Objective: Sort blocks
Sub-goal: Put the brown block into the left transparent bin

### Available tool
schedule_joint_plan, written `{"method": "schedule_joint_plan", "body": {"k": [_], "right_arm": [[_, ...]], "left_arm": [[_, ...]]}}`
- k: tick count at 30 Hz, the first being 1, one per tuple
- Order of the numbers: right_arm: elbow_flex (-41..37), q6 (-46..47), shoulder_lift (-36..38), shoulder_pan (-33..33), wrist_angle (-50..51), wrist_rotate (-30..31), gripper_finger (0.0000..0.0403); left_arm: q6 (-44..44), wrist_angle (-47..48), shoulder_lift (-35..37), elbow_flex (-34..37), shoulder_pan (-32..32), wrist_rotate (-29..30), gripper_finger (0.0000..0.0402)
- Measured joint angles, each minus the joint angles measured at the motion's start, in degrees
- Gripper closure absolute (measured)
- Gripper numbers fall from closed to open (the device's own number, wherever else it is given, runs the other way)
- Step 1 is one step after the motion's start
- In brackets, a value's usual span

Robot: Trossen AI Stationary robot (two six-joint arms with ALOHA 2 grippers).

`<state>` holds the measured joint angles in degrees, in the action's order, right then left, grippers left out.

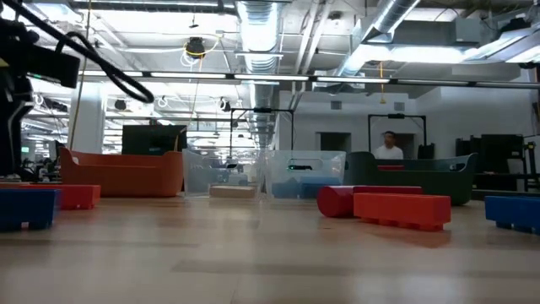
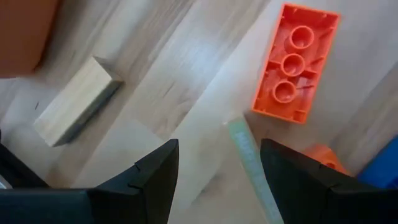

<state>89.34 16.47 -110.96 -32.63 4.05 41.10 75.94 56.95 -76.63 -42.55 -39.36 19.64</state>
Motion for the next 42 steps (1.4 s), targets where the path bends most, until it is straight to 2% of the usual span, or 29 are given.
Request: {"method": "schedule_joint_plan", "body": {"k": [7,12,19,28,33,35,37,42], "right_arm": [[0.0,0.0,0.0,0.3,0.0,0.0,0.0147],[0.0,0.1,0.0,0.3,0.2,0.0,0.0147],[0.0,0.2,0.0,0.3,0.2,0.1,0.0147],[0.0,0.2,0.0,0.0,0.2,0.1,0.0147],[0.0,0.4,0.0,-0.5,0.2,0.1,0.0147],[0.0,0.3,-0.2,-0.8,0.2,0.4,0.0147],[0.0,0.2,-0.4,-1.2,0.5,2.2,0.0148],[-0.1,3.6,-0.5,-1.5,3.2,2.8,0.0149]], "left_arm": [[0.5,-7.4,-0.2,4.6,0.0,-1.6,0.0180],[0.8,-8.4,-0.2,7.0,0.0,-1.9,0.0184],[-0.5,-7.4,-0.2,6.3,-0.3,-6.4,0.0221],[-2.4,-7.6,-0.1,7.2,-0.3,-11.0,0.0230],[-5.9,-8.1,0.0,7.8,-0.3,-11.9,0.0274],[-7.5,-7.7,0.0,7.4,-0.5,-11.7,0.0297],[-8.9,-7.3,-0.2,6.7,-1.2,-9.7,0.0299],[-8.4,-6.8,2.1,6.0,-5.3,-1.0,0.0299]]}}
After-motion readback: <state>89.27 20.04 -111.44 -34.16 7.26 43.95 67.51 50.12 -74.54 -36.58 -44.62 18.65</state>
